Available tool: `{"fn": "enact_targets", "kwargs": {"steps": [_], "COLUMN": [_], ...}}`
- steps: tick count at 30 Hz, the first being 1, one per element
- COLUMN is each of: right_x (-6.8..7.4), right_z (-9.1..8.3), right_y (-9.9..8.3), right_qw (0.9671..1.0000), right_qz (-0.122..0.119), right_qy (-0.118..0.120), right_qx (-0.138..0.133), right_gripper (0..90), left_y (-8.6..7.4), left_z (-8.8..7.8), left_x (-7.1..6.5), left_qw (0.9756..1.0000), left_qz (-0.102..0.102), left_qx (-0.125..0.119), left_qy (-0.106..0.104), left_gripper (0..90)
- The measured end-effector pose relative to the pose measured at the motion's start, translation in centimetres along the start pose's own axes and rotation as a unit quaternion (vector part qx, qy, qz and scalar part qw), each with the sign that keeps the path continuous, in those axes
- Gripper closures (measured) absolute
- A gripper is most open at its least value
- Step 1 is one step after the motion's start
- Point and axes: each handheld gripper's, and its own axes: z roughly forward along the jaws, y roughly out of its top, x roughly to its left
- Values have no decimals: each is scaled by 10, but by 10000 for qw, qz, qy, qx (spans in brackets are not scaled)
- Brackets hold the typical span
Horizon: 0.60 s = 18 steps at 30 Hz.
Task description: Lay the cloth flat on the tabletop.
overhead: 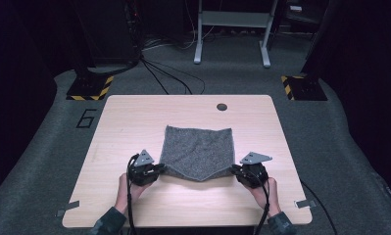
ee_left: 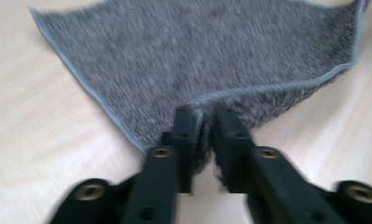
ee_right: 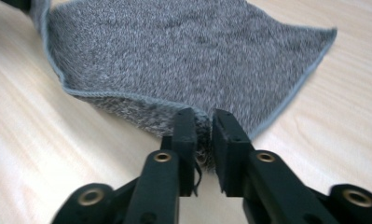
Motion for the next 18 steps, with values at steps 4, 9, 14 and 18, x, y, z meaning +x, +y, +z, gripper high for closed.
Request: {"fn": "enact_targets", "kwargs": {"steps": [4, 9, 14, 18], "right_x": [-6, -19, -18, -12], "right_z": [-15, -25, 0, 27], "right_y": [-5, 0, 11, 14], "right_qw": [9997, 9988, 9995, 9993], "right_qz": [191, 416, 273, 100], "right_qy": [16, -72, -178, -277], "right_qx": [-120, -255, -34, 211], "right_gripper": [655, 461, 250, 148], "left_y": [-4, 5, 17, 19], "left_z": [-15, -31, -8, 15], "left_x": [0, 10, 21, 20], "left_qw": [9998, 9988, 9990, 9985], "left_qz": [-137, -210, -205, -32], "left_qx": [-67, -292, -52, 265], "left_qy": [-107, 319, 400, 485], "left_gripper": [504, 303, 217, 191]}}
